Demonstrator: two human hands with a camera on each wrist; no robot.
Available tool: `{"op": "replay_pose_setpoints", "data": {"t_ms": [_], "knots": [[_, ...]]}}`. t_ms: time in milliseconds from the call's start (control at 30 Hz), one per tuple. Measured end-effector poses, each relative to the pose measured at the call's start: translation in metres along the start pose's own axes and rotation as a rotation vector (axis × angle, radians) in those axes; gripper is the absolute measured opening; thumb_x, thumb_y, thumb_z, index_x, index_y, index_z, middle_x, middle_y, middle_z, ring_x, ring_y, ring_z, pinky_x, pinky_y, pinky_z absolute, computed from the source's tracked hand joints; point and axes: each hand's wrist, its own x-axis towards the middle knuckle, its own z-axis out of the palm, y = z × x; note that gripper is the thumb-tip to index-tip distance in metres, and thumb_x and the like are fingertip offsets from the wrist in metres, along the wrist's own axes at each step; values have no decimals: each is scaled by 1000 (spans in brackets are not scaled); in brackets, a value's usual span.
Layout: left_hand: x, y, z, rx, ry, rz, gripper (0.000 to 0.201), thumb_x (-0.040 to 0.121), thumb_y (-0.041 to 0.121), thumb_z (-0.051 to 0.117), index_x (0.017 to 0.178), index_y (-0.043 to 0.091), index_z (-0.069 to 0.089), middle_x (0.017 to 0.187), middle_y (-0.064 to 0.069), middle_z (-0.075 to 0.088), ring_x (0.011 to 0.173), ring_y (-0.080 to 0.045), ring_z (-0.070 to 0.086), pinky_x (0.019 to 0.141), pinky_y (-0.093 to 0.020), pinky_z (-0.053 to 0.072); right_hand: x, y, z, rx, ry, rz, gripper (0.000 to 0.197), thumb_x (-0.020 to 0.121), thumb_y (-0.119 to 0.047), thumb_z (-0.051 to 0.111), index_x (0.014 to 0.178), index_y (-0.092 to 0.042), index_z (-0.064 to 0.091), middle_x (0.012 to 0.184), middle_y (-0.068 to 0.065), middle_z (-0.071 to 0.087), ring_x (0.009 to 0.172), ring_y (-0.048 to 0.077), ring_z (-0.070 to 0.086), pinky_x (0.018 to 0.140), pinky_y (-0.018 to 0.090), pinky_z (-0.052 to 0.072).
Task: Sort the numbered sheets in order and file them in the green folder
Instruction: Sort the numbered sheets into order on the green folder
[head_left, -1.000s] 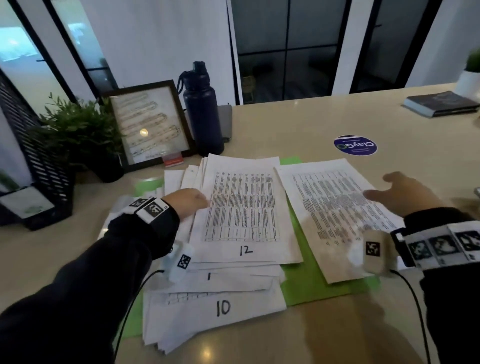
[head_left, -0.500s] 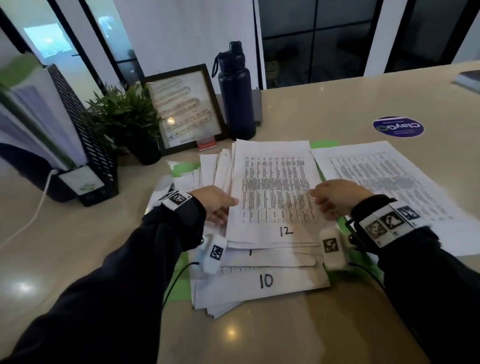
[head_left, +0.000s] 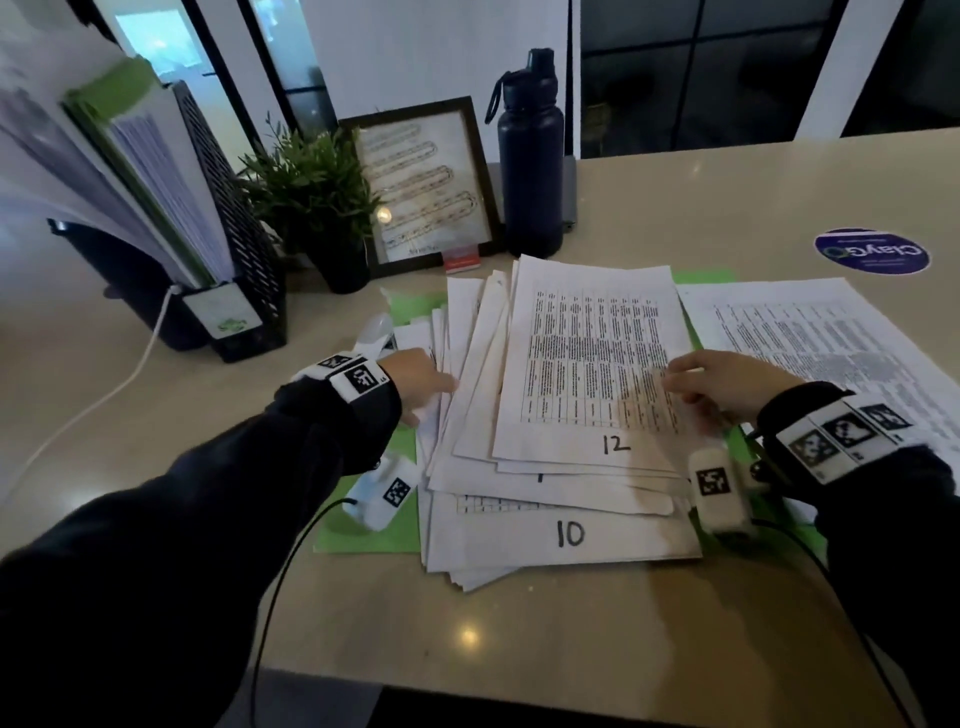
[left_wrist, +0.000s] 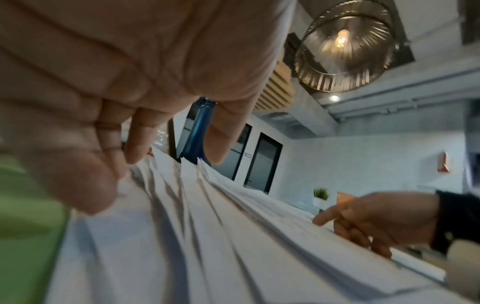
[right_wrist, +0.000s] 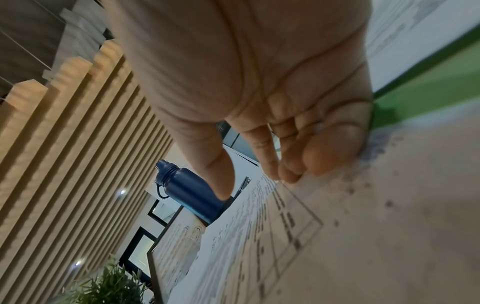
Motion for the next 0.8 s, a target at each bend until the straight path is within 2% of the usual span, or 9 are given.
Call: {"op": "replay_pose_setpoints", "data": {"t_ms": [67, 167, 233, 333, 400, 533, 633, 700, 800], "knots": [[-2, -4, 2, -122, 21, -76, 47, 90, 28, 59, 126, 0, 48, 106, -12, 53, 88, -28, 56, 66, -34, 53, 0, 2, 0, -20, 9, -10, 7, 91, -26, 58, 92, -19, 56, 75, 6, 59, 54, 18, 51, 48, 25, 39], [0, -12, 2, -204, 48, -143, 46, 90, 34, 56, 120, -1, 49, 104, -12, 52, 89, -30, 55, 73, -35, 53, 3, 7, -1, 9, 9, -9, 14, 90, -26, 60, 99, -15, 59, 73, 7, 58, 47, 18, 50, 44, 24, 41], [0, -14, 0, -263, 73, -159, 35, 89, 35, 58, 100, 2, 51, 88, -9, 54, 82, -29, 57, 75, -35, 52, 5, 9, -1, 29, 19, -4, 14, 90, -23, 60, 101, -14, 58, 74, 9, 55, 49, 20, 48, 45, 24, 41], [1, -16, 1, -523, 80, -203, 24, 88, 28, 61, 86, 6, 50, 76, -8, 54, 63, -21, 55, 61, -30, 49, 8, 9, 0, 75, 11, -9, 15, 90, -19, 59, 103, -12, 56, 70, 9, 50, 46, 19, 44, 39, 22, 39], [-1, -16, 2, -709, 2, -236, 21, 89, 26, 60, 90, 7, 52, 80, -6, 55, 63, -18, 53, 58, -27, 43, 9, 11, 0, 92, 13, -8, 14, 89, -20, 60, 101, -14, 57, 71, 9, 52, 47, 20, 46, 44, 24, 41], [-1, -13, 11, -901, -149, -151, 45, 85, 28, 64, 122, 5, 54, 126, -9, 56, 115, -25, 52, 100, -37, 41, 13, 17, -1, 85, 30, -25, 11, 87, -23, 63, 97, -18, 60, 75, 9, 58, 52, 22, 50, 60, 35, 44], [-11, -1, 15, -768, -185, 9, 25, 87, 25, 63, 107, 11, 58, 106, -2, 63, 93, -18, 58, 81, -30, 48, 16, 19, -2, 135, 28, -24, 9, 88, -19, 62, 96, -16, 59, 72, 8, 55, 44, 17, 49, 48, 26, 46], [-16, 2, 16, -676, -249, 75, 47, 74, 35, 73, 114, 14, 59, 114, -3, 65, 104, -22, 59, 93, -39, 47, 17, 20, -2, 147, 23, -24, 9, 88, -17, 61, 96, -15, 59, 71, 7, 54, 42, 17, 48, 46, 25, 45], [-22, 8, 26, -687, -348, 132, 36, 84, 12, 64, 120, 7, 58, 114, -11, 66, 96, -26, 64, 81, -37, 53, 17, 20, -2, 129, 15, -36, 12, 88, -17, 60, 100, -15, 59, 73, 8, 55, 46, 20, 48, 48, 26, 44]]}}
